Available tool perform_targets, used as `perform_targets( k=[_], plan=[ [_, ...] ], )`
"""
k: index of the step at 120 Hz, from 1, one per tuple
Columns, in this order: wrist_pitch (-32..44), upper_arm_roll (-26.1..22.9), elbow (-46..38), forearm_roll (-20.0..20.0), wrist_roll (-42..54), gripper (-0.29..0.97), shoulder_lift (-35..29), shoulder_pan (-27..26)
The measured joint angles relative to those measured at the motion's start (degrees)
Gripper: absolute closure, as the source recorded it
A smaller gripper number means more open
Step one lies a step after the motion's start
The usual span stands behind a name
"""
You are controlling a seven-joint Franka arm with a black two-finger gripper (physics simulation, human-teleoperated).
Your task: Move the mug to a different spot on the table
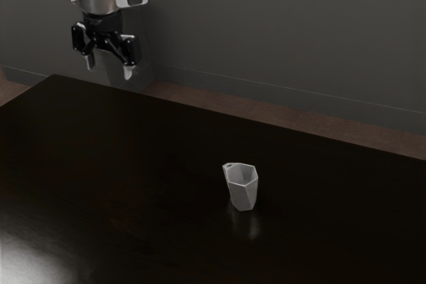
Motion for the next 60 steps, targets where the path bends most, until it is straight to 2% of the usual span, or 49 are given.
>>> perform_targets(
  k=[21, 38, 46, 60],
  plan=[
    [1.08, -0.14, -1.43, -0.08, -0.61, 0.0, -0.22, 3.21],
    [5.34, -0.25, -4.78, -0.71, -2.05, 0.0, 0.71, 1.71],
    [7.82, 0.58, -5.53, -4.26, -4.69, 0.0, 2.51, -0.29],
    [12.77, 4.89, -8.22, -14.51, -11.41, 0.0, 6.4, -4.7]
  ],
)
